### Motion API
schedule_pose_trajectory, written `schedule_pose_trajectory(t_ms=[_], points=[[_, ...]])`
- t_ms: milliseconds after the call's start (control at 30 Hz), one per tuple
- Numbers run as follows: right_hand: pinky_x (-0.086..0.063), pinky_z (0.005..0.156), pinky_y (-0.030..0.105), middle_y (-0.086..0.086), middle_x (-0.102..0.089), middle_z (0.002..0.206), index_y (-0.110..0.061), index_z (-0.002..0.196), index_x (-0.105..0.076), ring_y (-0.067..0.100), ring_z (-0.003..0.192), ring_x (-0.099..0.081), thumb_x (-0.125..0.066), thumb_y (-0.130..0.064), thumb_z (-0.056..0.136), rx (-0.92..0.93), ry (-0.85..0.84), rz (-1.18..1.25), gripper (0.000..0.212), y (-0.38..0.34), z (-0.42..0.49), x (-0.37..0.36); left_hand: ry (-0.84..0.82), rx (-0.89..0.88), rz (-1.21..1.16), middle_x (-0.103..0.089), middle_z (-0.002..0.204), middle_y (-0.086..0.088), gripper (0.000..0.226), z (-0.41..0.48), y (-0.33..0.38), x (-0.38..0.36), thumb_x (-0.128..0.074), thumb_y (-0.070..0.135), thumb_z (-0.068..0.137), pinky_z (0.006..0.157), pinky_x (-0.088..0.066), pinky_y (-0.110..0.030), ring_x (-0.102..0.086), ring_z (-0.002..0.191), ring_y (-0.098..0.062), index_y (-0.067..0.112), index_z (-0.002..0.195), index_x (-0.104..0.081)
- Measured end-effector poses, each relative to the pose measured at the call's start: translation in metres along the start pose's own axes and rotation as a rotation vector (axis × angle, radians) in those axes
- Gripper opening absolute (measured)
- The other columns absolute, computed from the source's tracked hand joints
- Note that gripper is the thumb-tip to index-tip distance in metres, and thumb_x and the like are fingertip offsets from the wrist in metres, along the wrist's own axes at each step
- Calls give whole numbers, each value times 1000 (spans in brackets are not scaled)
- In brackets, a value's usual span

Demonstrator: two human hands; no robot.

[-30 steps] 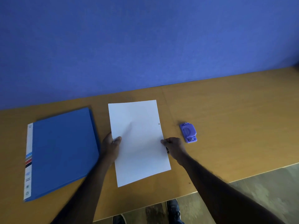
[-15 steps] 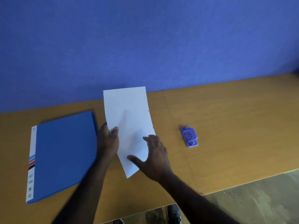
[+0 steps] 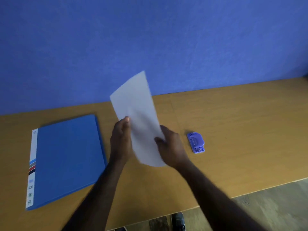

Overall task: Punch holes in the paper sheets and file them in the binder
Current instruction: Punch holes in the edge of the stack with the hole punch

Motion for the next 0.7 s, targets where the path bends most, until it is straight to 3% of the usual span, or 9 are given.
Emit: schedule_pose_trajectory(t_ms=[67,133,167,233,367,500,567,700], points=[[-49,69,13,-7,-72,92,-15,108,-67,-5,76,-65,-59,9,86,-196,-57,357,33,35,4,11,-11,145,116,-64,98,-10,72,15,-38,11,-36,73,82,79,-47,-38,-60,92,-26,8,100,-62],[-53,71,23,-1,-74,95,-12,107,-68,10,83,-69,-62,7,86,-386,-119,533,29,79,4,11,-105,334,125,-66,104,-20,57,15,-77,15,-46,53,94,76,-49,-40,-62,93,-34,1,109,-64],[-54,70,26,2,-74,96,-9,109,-67,16,84,-69,-62,5,86,-453,-139,539,28,98,3,9,-153,387,81,-68,95,-18,43,11,-92,14,-49,40,97,69,-49,-36,-63,85,-32,2,102,-67],[-54,70,32,5,-73,96,-4,111,-66,22,84,-67,-61,5,86,-546,-147,488,28,134,1,6,-185,402,53,-68,78,-8,23,2,-108,12,-54,22,97,59,-46,-31,-60,70,-22,7,87,-69],[-54,82,42,12,-71,104,-3,116,-63,33,95,-65,-64,4,83,-657,-118,332,34,188,-7,-8,-223,357,126,-71,80,-5,21,-8,-130,-3,-57,12,94,63,-52,-27,-66,76,-20,18,80,-71],[-55,82,42,12,-69,109,-3,119,-62,31,94,-65,-68,-1,84,-719,-123,225,36,214,-18,-19,-199,368,225,-71,84,-14,16,-10,-154,-8,-58,12,93,73,-59,-37,-68,82,-27,10,88,-73],[-53,76,37,11,-67,107,-5,117,-61,29,92,-64,-67,-3,85,-723,-132,157,33,215,-21,-21,-212,342,302,-72,85,-10,15,-13,-162,-9,-64,16,89,78,-59,-42,-69,80,-22,8,97,-74],[-48,66,30,8,-63,109,-7,122,-54,25,92,-60,-70,-16,85,-689,-123,-3,41,216,-25,-23,-170,315,397,-73,102,-5,26,-16,-171,-4,-69,19,84,82,-58,-37,-68,87,-16,10,109,-71]])
Point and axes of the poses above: each hand's wrist, its own z-axis towards the middle knuckle, its own x-axis out of the back of the hand, y = z × x, the point moved 9 cm from there along z, towards the middle knuckle
